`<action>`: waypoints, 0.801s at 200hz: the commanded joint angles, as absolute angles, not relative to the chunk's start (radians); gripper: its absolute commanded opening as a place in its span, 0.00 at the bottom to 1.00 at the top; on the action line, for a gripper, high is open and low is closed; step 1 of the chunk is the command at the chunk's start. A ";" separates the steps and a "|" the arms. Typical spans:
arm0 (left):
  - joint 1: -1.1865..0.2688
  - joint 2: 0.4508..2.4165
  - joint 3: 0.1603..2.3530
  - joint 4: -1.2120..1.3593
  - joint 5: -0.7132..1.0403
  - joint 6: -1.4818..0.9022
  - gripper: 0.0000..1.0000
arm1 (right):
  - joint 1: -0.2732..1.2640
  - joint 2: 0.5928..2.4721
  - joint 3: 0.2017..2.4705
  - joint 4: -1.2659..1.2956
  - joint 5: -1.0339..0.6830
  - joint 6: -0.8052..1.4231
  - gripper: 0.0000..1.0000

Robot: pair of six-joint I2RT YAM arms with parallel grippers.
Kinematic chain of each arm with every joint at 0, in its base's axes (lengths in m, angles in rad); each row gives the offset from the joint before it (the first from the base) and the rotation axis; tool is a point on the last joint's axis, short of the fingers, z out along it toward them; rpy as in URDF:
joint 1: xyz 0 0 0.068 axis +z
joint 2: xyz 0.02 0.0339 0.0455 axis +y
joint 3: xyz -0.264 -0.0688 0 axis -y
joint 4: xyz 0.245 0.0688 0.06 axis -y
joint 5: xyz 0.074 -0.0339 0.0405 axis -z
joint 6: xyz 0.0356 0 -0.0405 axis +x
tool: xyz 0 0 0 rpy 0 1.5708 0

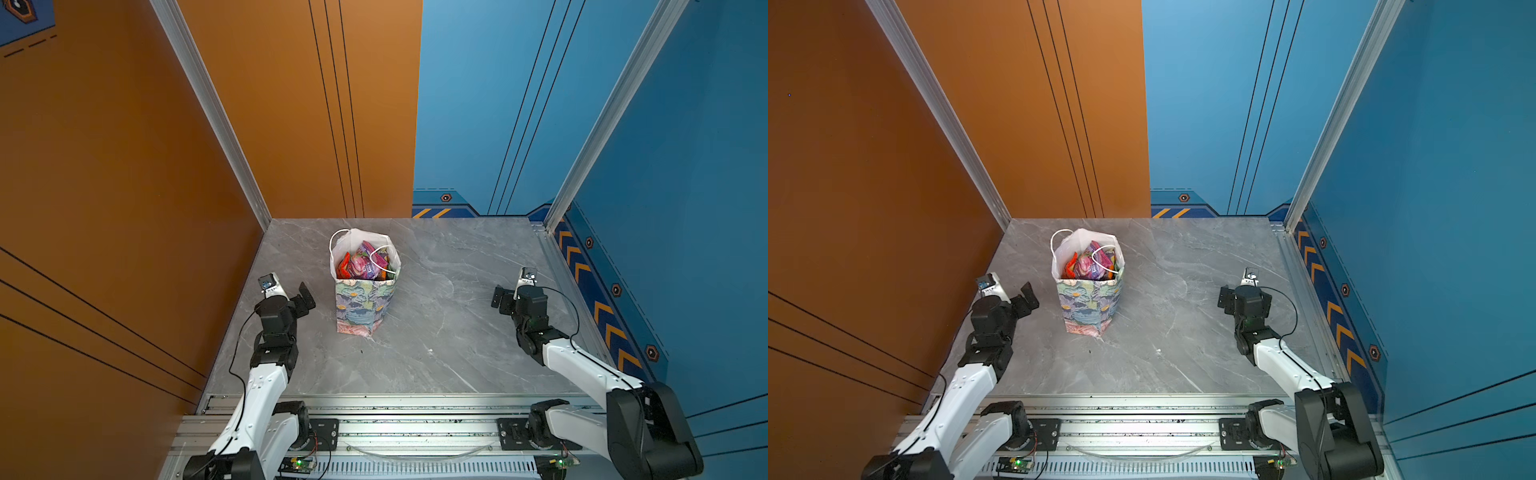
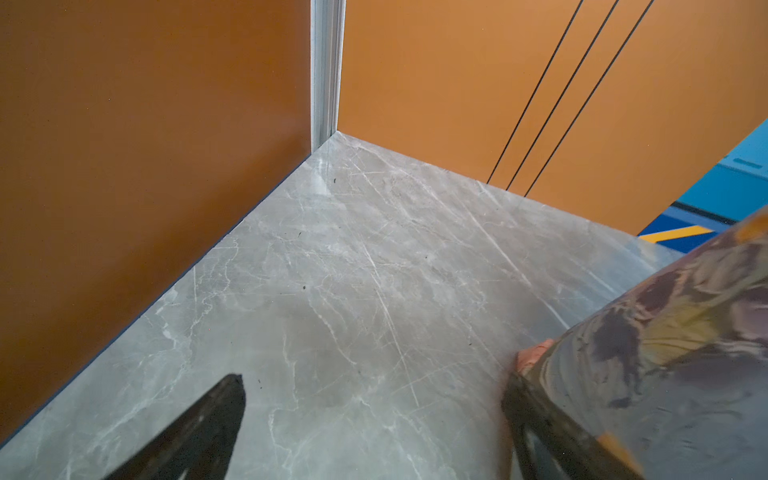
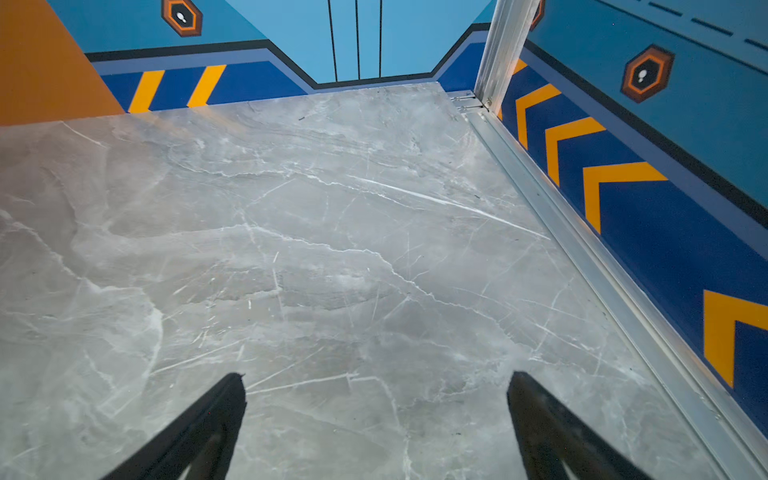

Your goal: Place the snacks into the paper bag

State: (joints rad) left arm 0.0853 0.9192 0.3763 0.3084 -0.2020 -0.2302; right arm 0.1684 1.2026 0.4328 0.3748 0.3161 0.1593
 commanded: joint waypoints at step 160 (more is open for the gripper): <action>-0.012 1.542 0.319 1.000 -0.188 -0.034 0.98 | 0.079 1.529 0.349 0.924 0.222 0.024 1.00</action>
